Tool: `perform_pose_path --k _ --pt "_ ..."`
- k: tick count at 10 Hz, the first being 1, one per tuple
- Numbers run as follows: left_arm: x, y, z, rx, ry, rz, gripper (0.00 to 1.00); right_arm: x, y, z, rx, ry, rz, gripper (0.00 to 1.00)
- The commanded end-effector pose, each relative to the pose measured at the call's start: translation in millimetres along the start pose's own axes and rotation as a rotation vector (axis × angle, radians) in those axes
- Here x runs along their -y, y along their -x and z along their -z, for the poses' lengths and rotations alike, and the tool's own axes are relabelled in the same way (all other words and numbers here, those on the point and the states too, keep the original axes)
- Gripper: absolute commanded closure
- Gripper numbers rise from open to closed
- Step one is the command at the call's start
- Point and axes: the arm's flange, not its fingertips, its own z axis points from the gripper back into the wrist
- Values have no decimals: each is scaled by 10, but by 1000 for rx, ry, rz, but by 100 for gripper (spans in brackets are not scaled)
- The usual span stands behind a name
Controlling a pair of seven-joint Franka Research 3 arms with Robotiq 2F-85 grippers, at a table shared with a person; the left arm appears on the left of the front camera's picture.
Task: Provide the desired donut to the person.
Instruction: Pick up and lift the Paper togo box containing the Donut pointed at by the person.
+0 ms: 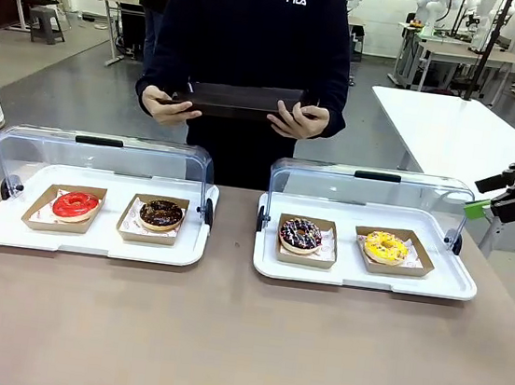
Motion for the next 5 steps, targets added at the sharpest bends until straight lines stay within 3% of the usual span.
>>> perform_pose_path --k 1,5 --pt "220 194 108 81 -25 31 0 -1 4 13 42 -5 -30 0" --pt "179 158 111 132 -22 28 0 5 -24 25 66 -1 -31 0"
